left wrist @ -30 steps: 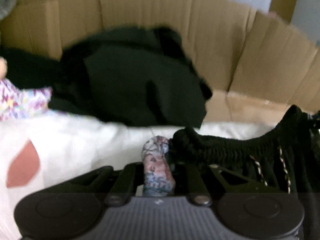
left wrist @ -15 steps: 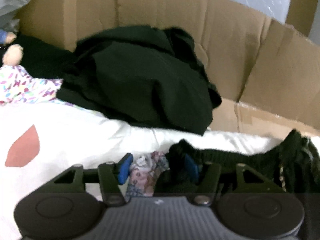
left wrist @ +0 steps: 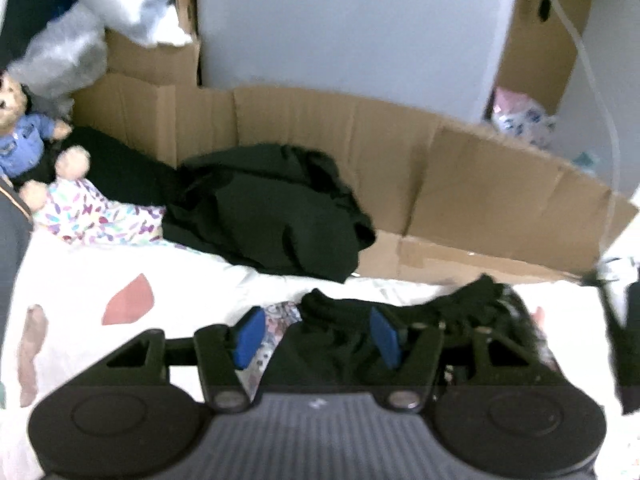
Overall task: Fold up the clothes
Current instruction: 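Lift both grippers away from the hoodie laid flat on the sheet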
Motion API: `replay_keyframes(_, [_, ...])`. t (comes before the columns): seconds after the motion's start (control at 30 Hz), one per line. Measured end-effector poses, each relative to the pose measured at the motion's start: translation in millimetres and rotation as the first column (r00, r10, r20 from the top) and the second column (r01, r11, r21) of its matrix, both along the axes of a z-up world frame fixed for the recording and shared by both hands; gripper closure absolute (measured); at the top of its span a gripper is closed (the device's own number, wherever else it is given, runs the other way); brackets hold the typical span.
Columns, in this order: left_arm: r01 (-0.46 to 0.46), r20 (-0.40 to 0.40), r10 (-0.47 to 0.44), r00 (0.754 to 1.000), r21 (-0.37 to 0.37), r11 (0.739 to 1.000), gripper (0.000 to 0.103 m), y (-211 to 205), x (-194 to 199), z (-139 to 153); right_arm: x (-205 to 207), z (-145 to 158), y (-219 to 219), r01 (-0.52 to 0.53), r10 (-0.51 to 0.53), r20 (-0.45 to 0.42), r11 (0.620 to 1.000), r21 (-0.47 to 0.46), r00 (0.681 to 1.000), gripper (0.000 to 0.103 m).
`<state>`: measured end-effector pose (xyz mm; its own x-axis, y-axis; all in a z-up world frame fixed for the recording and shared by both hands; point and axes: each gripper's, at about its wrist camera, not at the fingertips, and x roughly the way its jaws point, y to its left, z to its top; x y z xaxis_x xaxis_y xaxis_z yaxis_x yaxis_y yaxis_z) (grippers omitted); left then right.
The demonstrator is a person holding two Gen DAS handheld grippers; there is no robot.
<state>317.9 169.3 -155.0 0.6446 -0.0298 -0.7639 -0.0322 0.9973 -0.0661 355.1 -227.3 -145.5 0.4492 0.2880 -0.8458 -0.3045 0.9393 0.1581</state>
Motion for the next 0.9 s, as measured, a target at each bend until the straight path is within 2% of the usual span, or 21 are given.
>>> replay_keyframes(0.1, [0.021,0.013,-0.021,1.0,-0.021,1.0,0.041,-0.7,-31.6,28.4,-19.1,12.1,-2.2,0.043,-0.043,0.012,0.999,0.016,0.999,0.053])
replay_keyframes(0.3, [0.049,0.034,-0.048,0.998,-0.033,0.998,0.04,15.2,-74.8,57.4,-68.1,34.2,-8.5,0.089,-0.092,0.07,0.995,0.041,0.993,0.053])
replay_keyframes(0.53, [0.03,0.055,-0.028,0.998,-0.031,0.999,0.038,48.5,-120.8,86.6,-116.0,43.6,-1.0,0.064,-0.064,0.107,0.998,0.003,0.992,0.053])
replay_keyframes(0.63, [0.031,0.061,-0.03,0.998,-0.015,0.999,0.032,59.2,-139.6,91.0,-139.1,42.0,0.1,0.096,-0.092,0.139,0.995,-0.02,0.986,0.053])
replay_keyframes(0.9, [0.039,0.06,-0.037,0.998,-0.037,0.999,0.032,66.0,-178.8,85.1,-183.7,31.6,-8.3,0.131,-0.125,0.155,0.991,-0.027,0.98,0.053])
